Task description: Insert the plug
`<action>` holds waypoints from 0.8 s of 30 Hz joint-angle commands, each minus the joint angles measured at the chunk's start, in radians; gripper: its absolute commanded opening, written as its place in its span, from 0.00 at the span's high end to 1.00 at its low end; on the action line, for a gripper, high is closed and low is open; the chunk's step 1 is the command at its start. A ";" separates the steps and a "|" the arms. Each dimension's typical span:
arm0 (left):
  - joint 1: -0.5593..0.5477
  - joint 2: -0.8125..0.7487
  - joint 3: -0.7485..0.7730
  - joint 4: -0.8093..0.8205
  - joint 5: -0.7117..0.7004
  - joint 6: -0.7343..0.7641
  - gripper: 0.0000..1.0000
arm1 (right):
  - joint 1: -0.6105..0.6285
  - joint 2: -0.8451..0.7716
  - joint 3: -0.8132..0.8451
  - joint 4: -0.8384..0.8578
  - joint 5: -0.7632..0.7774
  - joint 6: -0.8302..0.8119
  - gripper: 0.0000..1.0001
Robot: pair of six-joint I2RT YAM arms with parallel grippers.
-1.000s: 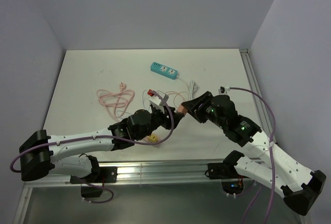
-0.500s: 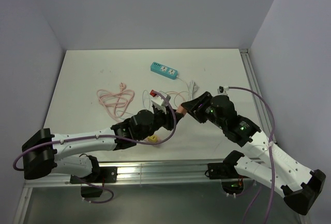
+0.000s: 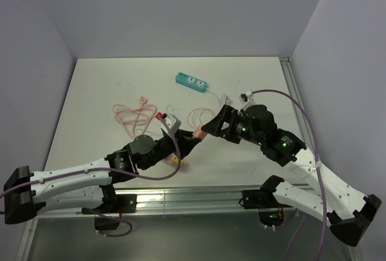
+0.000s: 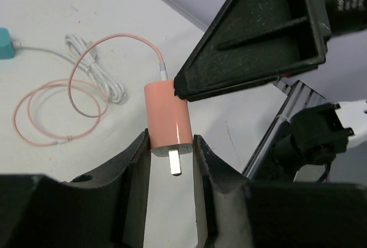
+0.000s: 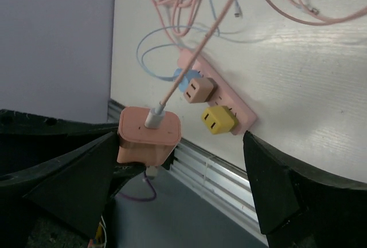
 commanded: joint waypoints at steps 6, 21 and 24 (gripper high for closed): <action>0.003 -0.232 -0.145 0.108 0.228 0.210 1.00 | 0.003 0.068 0.177 -0.126 -0.258 -0.211 0.09; 0.002 -0.240 -0.139 0.091 0.282 0.261 1.00 | 0.005 0.198 0.219 -0.130 -0.526 -0.139 0.22; 0.002 -0.244 -0.136 0.082 0.287 0.269 1.00 | 0.005 0.205 0.213 -0.127 -0.522 -0.123 0.25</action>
